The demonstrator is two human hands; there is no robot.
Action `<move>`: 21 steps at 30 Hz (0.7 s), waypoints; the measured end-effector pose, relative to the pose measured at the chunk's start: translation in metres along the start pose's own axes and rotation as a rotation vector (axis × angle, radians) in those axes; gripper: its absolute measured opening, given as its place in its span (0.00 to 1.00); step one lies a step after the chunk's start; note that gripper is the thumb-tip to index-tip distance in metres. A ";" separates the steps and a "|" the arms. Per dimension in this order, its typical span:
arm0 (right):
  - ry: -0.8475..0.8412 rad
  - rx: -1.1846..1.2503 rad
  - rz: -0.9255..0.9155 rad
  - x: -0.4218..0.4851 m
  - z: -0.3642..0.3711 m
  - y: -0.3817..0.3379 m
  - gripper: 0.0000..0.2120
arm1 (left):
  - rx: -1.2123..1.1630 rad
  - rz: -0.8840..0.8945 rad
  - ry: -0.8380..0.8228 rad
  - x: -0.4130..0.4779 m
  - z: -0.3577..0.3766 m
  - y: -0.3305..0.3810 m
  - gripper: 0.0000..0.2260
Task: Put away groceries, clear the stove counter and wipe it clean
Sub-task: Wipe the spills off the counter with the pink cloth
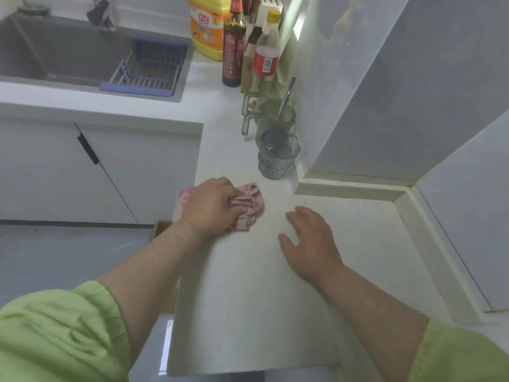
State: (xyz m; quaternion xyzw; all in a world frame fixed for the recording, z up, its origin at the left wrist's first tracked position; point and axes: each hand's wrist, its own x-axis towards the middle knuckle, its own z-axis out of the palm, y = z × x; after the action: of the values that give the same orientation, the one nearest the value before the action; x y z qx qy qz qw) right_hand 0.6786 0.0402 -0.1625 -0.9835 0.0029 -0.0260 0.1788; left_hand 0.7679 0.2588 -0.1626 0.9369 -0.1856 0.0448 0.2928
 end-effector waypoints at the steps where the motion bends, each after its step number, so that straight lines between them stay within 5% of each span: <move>1: -0.003 -0.022 -0.006 0.000 0.004 0.003 0.31 | 0.001 0.007 0.001 0.001 0.001 -0.002 0.17; 6: -0.003 -0.067 -0.002 -0.001 0.011 0.007 0.29 | 0.015 0.033 0.019 0.019 0.005 -0.010 0.11; 21: -0.008 -0.036 0.007 -0.001 0.008 0.005 0.30 | 0.040 0.020 -0.024 0.017 0.000 0.005 0.17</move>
State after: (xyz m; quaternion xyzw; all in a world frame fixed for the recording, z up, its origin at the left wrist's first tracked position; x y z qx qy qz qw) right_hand 0.6775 0.0386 -0.1718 -0.9867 0.0063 -0.0215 0.1610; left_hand 0.7816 0.2497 -0.1574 0.9411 -0.1974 0.0403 0.2714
